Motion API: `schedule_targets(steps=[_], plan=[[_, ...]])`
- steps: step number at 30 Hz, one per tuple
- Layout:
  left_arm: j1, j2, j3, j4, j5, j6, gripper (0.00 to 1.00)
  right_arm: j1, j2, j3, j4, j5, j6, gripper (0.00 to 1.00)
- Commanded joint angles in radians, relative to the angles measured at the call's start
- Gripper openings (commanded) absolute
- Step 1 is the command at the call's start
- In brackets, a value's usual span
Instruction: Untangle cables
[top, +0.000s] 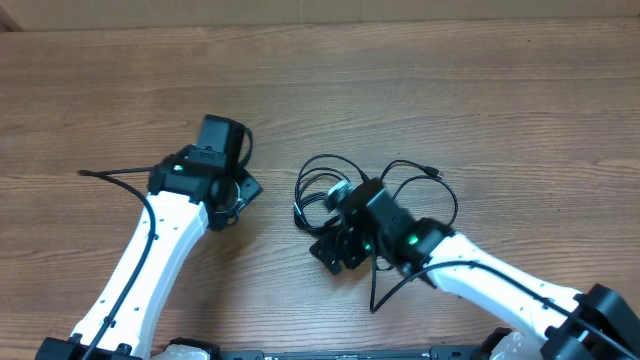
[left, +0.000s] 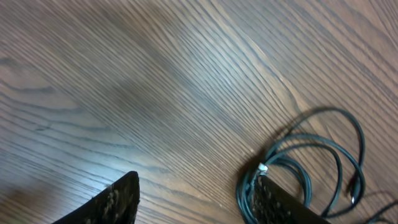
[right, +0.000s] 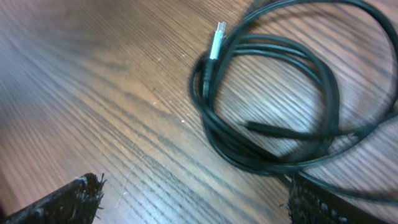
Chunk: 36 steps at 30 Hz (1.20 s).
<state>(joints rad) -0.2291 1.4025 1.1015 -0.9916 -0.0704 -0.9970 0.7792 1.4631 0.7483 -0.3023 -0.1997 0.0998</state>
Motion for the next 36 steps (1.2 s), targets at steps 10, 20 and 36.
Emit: schedule_targets(steps=[10,20,36], plan=[[0.02,-0.018,0.018,-0.004,0.037,0.033,0.64,0.091,0.23,0.023,0.23,0.212,-0.291,0.68],[0.02,-0.018,0.018,-0.004,0.038,0.061,0.68,0.091,0.244,0.069,0.175,0.193,-0.238,0.04],[0.084,-0.018,0.018,0.005,0.213,0.333,0.83,-0.053,-0.046,0.317,-0.126,-0.458,-0.198,0.04]])
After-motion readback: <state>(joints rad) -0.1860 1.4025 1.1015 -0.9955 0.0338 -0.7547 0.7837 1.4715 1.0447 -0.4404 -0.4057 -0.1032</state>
